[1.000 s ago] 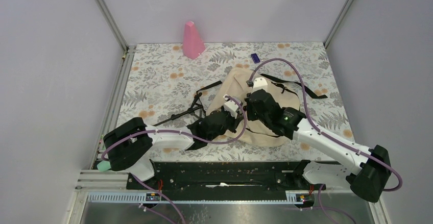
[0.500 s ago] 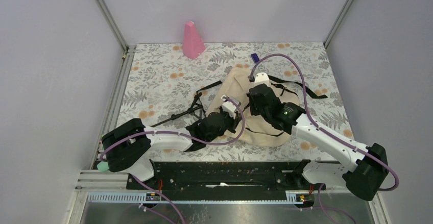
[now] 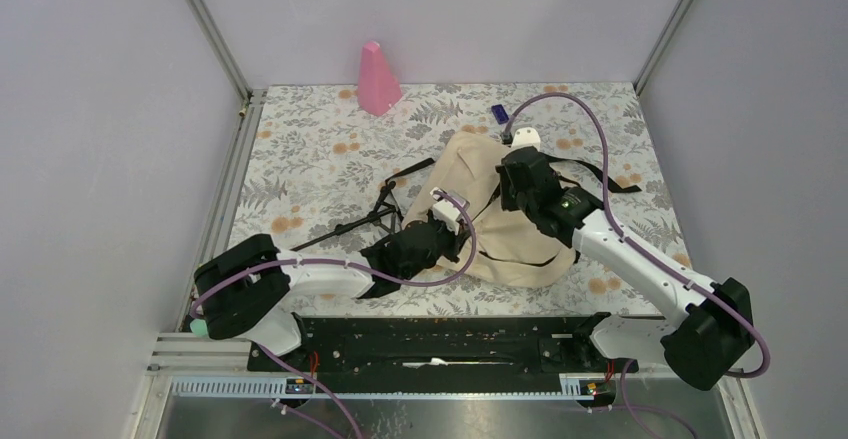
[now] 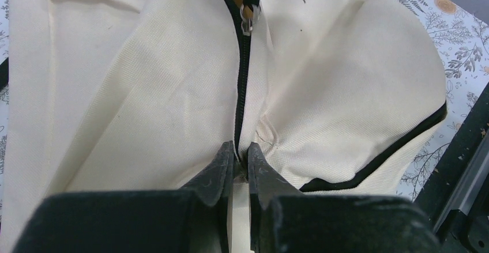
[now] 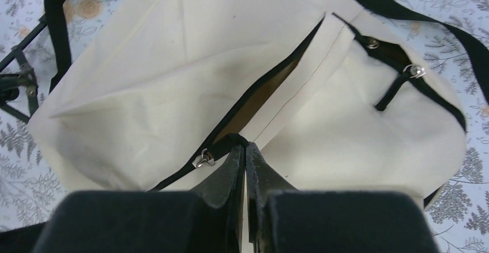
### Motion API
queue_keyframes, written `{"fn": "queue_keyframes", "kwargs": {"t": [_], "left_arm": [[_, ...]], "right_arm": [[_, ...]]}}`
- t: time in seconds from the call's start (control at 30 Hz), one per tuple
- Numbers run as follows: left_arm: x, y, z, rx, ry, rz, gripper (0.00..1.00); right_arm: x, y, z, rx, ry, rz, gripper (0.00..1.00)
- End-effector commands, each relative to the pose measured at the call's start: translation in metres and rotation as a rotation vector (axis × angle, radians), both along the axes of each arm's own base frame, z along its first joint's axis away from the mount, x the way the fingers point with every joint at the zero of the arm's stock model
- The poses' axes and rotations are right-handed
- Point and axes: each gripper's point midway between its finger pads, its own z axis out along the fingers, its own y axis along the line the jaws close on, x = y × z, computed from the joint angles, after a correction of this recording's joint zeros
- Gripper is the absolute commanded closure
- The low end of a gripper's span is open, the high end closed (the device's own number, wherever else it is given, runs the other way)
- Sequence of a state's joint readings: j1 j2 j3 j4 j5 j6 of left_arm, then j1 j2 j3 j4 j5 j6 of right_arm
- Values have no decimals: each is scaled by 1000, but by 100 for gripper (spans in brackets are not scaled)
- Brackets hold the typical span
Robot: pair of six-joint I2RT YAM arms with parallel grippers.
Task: Pack the student bag
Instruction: Zip the student bag at the center of the board.
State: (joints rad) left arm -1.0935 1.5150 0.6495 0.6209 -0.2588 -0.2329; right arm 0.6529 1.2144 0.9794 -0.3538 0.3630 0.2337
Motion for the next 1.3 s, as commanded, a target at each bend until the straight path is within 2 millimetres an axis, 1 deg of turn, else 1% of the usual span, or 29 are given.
{"fn": "queue_keyframes", "kwargs": {"t": [0.0, 0.13, 0.4, 0.63, 0.77, 1.0, 1.17, 1.27], "left_arm": [[-22, 3, -10, 35, 35, -57, 100], [-23, 4, -10, 34, 37, -59, 100], [-24, 3, -10, 34, 36, -67, 100], [-26, 3, -12, 43, 39, -78, 100], [-28, 3, -15, 46, 49, -89, 100], [-33, 1, -21, 35, 75, -105, 100], [-33, 0, -24, 32, 85, -106, 100], [-34, -1, -28, 36, 95, -106, 100]], "right_arm": [[39, -16, 50, 19, -173, -100, 100], [48, -21, 50, 4, -169, -111, 100], [66, -35, 42, -32, -149, -145, 100], [90, -51, 34, -51, -130, -180, 100], [109, -58, 30, -68, -117, -196, 100], [138, -72, 10, -97, -69, -222, 100], [152, -81, -10, -107, -23, -241, 100], [160, -84, -20, -115, -3, -244, 100]]}}
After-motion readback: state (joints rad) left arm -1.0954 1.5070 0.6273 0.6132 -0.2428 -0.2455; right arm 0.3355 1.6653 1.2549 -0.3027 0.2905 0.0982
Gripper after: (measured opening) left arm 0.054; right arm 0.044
